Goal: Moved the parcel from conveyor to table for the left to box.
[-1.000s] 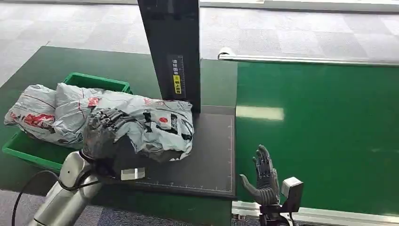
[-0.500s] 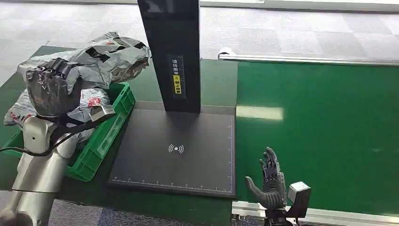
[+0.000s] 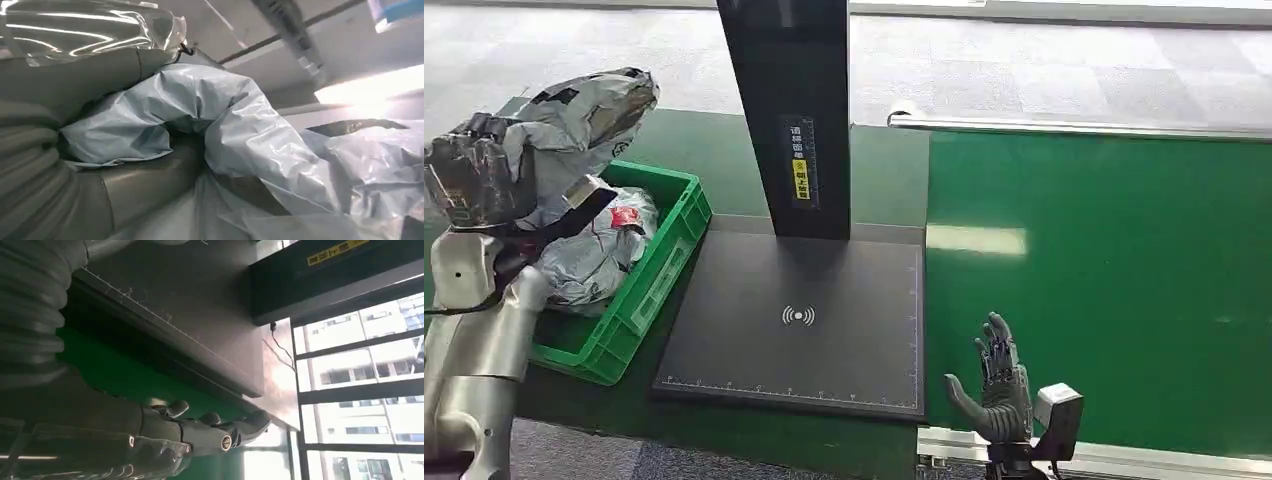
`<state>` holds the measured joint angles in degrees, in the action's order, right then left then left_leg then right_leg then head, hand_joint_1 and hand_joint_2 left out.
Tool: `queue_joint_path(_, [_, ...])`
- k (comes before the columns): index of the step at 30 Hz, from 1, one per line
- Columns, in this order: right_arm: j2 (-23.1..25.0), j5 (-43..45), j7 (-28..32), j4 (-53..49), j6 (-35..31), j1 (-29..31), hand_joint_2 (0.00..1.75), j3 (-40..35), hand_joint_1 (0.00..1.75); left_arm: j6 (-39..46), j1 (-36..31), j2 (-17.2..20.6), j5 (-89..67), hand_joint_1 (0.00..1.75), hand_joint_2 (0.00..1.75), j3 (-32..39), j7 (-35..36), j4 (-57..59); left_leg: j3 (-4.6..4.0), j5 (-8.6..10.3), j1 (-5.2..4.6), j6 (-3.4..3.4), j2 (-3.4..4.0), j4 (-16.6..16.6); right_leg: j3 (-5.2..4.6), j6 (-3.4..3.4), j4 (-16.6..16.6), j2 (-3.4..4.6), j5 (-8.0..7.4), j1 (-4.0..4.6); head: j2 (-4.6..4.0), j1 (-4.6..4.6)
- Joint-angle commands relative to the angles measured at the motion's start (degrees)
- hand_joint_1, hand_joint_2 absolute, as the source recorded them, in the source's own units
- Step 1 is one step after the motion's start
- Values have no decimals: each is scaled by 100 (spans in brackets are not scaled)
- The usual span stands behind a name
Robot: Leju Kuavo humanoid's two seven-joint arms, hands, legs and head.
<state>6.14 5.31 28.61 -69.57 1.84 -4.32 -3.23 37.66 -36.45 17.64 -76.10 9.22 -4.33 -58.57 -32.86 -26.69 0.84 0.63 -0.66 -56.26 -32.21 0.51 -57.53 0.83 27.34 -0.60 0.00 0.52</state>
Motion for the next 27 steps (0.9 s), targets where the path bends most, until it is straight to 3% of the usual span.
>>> queue_joint_path(1, [9,0,-78,-16,-26,77,175,-55,0,-19,-517,256,-674,175,175,225,864,1704,7,1,0,-3,12,5,5,-4,3,-1,-1,2,0,0])
queue_joint_path(13, [25,-56,-121,-10,-16,97,175,-60,0,-355,-519,317,-709,175,175,486,1212,1998,3,1,1,-1,12,4,2,-4,2,2,0,3,0,0])
queue_joint_path(14, [32,-77,-134,-7,-15,103,175,-63,0,-267,-485,321,-731,0,175,484,1204,1956,2,0,0,0,10,2,0,-3,0,3,0,1,0,-2])
queue_joint_path(16, [50,-100,-144,5,-16,110,175,-35,0,-481,-517,203,-367,0,175,576,910,1925,0,2,0,-1,8,3,-1,-4,1,-1,0,2,0,0])
queue_joint_path(18, [41,-115,-155,-46,-8,85,175,30,0,-1284,-617,-61,857,0,175,743,43,1732,-1,1,3,-2,3,2,-1,-4,2,-7,1,5,0,0])
queue_joint_path(21, [33,-154,-160,-140,9,32,175,162,0,-2671,-656,-300,2560,0,175,654,-590,1286,-11,6,5,-4,-23,-3,0,0,2,-32,4,6,0,0])
queue_joint_path(22, [33,-164,-162,-148,17,25,175,184,0,-2903,-620,-330,2952,0,0,599,-779,1122,-15,6,6,-3,-23,-7,-6,1,0,-30,3,6,0,0])
queue_joint_path(25, [31,-169,-164,-116,28,37,175,193,0,-3744,-177,-317,4565,0,0,293,-1393,109,-13,5,5,-2,-14,-5,-6,0,1,-21,1,5,0,0])
queue_joint_path(27, [24,-169,-162,-79,31,54,175,174,0,-3837,8,-305,4799,0,0,198,-1359,-250,-10,3,5,-4,-10,-4,-2,0,3,-19,2,5,0,-4])
